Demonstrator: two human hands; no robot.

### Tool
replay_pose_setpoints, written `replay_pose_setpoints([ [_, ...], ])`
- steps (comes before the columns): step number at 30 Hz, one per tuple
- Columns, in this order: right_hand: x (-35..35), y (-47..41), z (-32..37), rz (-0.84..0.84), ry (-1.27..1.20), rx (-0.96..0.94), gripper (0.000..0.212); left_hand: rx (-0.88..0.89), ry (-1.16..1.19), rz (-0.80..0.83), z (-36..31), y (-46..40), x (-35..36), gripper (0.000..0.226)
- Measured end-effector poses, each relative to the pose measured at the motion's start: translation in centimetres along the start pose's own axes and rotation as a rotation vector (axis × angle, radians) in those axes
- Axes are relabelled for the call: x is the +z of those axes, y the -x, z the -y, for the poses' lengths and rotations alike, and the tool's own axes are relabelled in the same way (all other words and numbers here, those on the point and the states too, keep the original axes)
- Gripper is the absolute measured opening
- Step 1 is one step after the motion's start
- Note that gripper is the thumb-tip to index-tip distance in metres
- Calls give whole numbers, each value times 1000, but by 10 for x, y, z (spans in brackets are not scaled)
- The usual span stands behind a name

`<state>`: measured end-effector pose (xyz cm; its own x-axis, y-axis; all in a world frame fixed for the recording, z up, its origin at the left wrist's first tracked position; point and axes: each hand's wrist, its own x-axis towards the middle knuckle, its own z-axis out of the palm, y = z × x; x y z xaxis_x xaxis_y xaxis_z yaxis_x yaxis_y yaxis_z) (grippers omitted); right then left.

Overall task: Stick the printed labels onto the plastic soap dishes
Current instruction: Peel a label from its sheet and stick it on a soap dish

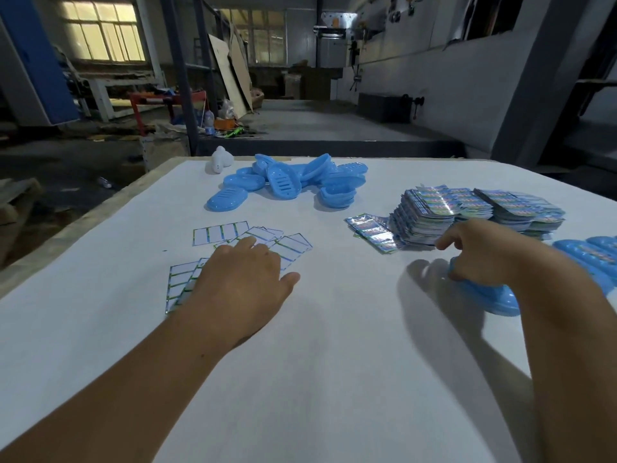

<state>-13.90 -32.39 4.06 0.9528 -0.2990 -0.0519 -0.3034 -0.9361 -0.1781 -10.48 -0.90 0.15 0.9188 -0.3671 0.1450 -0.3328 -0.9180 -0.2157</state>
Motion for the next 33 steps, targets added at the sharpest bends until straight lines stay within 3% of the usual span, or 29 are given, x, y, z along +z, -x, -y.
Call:
replay_pose_setpoints([
  [5, 3, -1, 32, -94, -98, -153, 32, -107, 15, -27, 8, -3, -2, 60],
  [8, 13, -8, 70, -137, -198, -305, 18, -208, 301, -113, 21, -17, -2, 48],
  [11, 34, -15, 99, -210, -279, -382, 20, -310, 423, -193, 46, -48, 5, 36],
  [13, 51, -17, 105, -283, -338, -396, 19, -353, 449, -195, 65, -77, 12, 42],
  [18, 71, -22, 104, -365, -457, -415, 20, -457, 386, -83, 99, -131, 30, 62],
  [23, 73, -23, 110, -386, -497, -441, 40, -519, 421, -9, 109, -158, 41, 67],
  [27, 75, -24, 113, -395, -516, -455, 42, -549, 399, -80, 111, -171, 48, 60],
  [33, 74, -31, 112, -396, -534, -441, 39, -556, 545, -211, 109, -171, 49, 45],
])
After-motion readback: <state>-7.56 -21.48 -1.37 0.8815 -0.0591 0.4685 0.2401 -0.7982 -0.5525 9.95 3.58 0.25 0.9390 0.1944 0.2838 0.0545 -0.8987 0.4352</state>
